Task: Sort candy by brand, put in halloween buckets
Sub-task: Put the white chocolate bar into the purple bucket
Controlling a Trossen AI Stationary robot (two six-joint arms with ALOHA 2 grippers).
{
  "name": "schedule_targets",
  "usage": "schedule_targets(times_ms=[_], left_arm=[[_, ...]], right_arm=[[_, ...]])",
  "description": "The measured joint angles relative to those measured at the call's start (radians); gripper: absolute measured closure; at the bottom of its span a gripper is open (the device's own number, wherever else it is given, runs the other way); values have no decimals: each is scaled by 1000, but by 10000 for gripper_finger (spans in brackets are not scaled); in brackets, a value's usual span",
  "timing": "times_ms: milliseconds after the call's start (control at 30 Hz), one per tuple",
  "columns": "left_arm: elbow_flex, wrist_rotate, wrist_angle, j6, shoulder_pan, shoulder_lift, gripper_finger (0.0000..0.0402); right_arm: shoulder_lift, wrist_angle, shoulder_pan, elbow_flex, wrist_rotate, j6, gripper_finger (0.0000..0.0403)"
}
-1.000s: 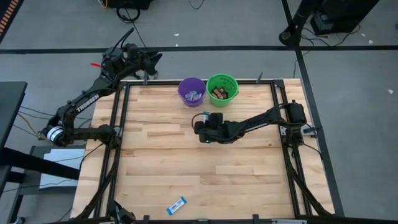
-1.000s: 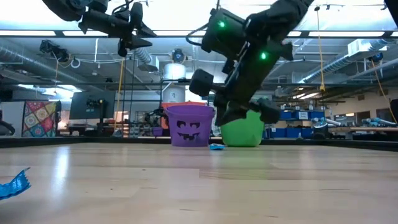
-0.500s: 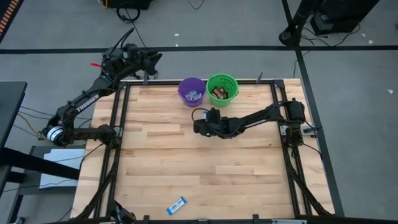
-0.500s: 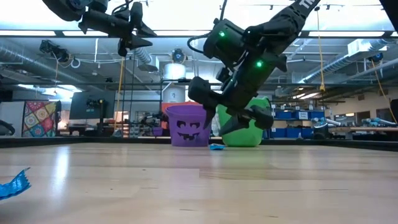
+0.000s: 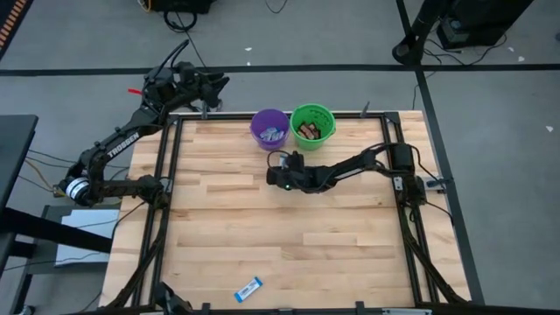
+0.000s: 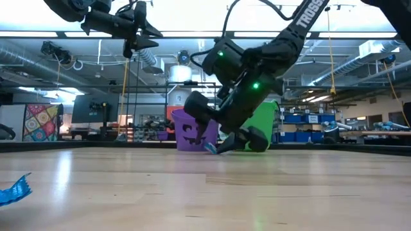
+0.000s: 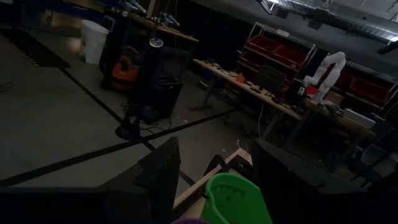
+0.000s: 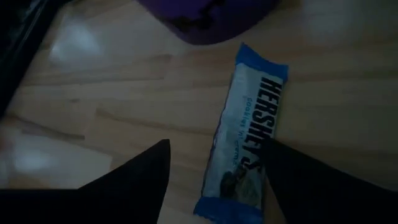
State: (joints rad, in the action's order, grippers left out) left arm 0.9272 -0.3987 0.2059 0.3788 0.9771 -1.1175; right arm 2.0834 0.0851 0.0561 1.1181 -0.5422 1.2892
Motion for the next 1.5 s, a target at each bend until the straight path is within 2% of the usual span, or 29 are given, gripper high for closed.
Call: schedule_targets(times_ms=[133,233,333,467,533,767,1267,1500], left_arm=[[0,-17,-1,0,0,0,199],[0,-20,-1,1,0,0,199],[0,-20,0,1,0,0,199],[0,-20,1,1,0,0,199],[0,-20,2,2,0,0,199],[0,-22,6,3,0,0,199],[0,-33,13,48,-2,0,199],[0,-64,17,49,-3,0,199]], right_arm=[[15,-44,-3,15,-7,83,147],[17,-94,-6,32,1,89,176],[19,-179,-14,69,14,72,233],[18,-268,-37,106,41,71,350],[19,-283,-47,121,51,41,381],[20,-331,-83,198,38,5,381],[-52,-330,-129,608,74,-399,382],[-161,-278,-138,639,142,-457,383]])
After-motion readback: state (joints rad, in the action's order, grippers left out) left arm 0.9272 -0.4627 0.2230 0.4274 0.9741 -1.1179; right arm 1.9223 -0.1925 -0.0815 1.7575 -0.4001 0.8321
